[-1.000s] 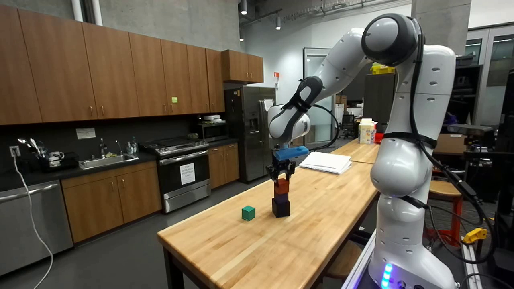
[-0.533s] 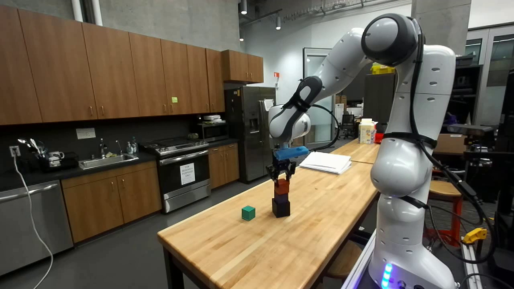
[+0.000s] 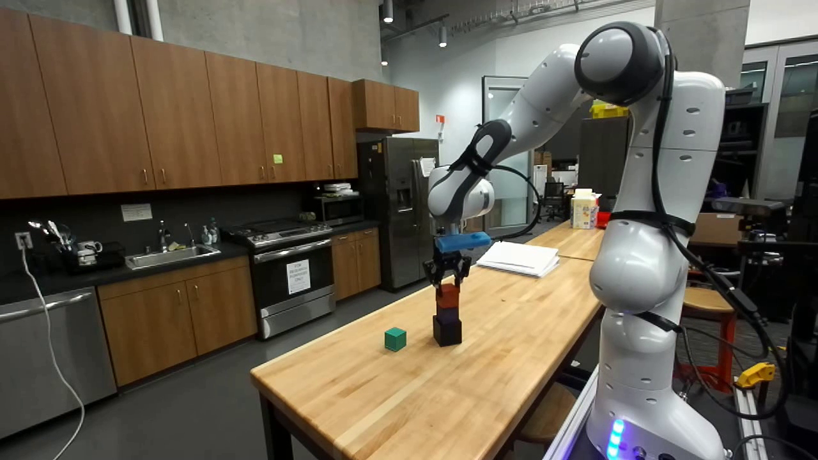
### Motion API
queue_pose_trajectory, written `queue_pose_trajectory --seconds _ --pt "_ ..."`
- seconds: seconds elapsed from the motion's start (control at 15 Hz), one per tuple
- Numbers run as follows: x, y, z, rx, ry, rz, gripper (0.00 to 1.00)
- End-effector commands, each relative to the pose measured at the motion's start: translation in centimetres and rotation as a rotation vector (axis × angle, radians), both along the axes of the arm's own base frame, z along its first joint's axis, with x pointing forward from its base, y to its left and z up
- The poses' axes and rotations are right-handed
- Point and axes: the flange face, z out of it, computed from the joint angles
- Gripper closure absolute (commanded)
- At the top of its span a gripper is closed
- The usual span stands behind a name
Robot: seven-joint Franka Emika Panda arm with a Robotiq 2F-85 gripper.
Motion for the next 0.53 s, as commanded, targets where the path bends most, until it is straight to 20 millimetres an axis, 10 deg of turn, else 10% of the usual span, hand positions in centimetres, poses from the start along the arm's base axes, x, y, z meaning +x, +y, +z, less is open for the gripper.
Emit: queue_pose_trajectory --seconds 0.0,0.47 --pt "0.55 -1.00 0.52 -0.003 0.002 -0.025 0.70" --pt "0.91 -1.29 0.28 0.004 0.006 -0.026 0.70"
